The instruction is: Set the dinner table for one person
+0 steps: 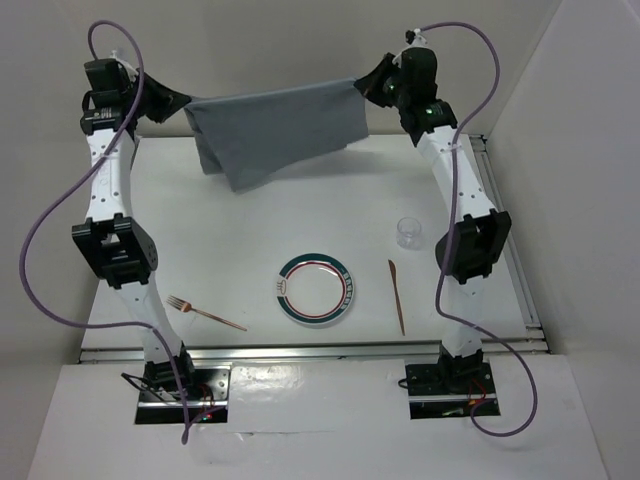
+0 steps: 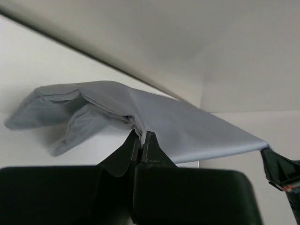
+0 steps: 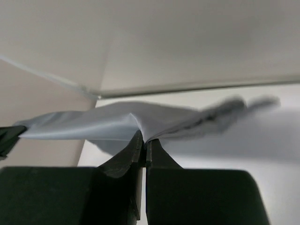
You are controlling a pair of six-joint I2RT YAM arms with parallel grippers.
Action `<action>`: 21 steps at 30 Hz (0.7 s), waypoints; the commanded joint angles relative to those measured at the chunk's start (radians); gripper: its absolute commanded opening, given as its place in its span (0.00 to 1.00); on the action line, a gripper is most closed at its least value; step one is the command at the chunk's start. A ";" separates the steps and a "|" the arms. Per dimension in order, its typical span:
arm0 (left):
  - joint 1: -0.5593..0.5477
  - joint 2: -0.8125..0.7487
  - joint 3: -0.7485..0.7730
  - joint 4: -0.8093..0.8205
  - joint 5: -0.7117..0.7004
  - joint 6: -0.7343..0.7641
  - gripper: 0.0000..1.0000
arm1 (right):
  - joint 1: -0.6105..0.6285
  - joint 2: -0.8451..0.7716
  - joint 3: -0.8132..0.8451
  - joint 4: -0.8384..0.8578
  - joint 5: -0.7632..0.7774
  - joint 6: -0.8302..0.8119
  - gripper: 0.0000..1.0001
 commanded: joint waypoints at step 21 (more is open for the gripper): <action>0.026 -0.349 -0.341 -0.059 0.254 0.150 0.00 | 0.006 -0.632 -0.721 0.095 0.046 -0.053 0.00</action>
